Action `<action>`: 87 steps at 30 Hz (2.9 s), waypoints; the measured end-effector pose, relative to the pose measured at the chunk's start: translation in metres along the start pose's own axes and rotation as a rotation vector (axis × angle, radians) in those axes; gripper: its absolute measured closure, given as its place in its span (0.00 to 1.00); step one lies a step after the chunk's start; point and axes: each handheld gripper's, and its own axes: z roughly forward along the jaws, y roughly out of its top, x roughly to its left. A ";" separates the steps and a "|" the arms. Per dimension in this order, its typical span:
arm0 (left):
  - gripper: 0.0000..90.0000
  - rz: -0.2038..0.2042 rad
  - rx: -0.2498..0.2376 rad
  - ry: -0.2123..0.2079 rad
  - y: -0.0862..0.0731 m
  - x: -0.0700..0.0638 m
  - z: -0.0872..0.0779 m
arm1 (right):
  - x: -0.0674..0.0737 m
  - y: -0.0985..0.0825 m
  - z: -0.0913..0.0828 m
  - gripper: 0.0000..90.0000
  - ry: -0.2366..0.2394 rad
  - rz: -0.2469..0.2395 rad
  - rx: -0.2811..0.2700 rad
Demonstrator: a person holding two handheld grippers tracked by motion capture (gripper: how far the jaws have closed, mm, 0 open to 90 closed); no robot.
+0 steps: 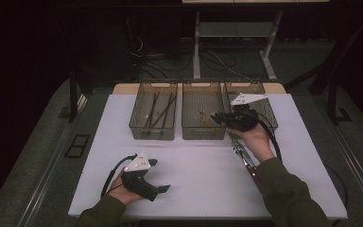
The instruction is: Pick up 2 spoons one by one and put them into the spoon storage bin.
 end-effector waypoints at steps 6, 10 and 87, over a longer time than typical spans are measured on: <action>0.00 0.004 0.002 0.000 0.000 0.000 0.000 | -0.011 0.016 0.008 0.97 -0.021 0.001 -0.007; 0.00 -0.001 -0.005 -0.002 0.000 0.000 0.000 | -0.019 0.024 0.016 0.97 -0.034 0.008 -0.001; 0.00 -0.003 -0.002 0.002 -0.001 -0.002 -0.002 | -0.037 0.025 0.013 0.43 -0.035 0.091 0.020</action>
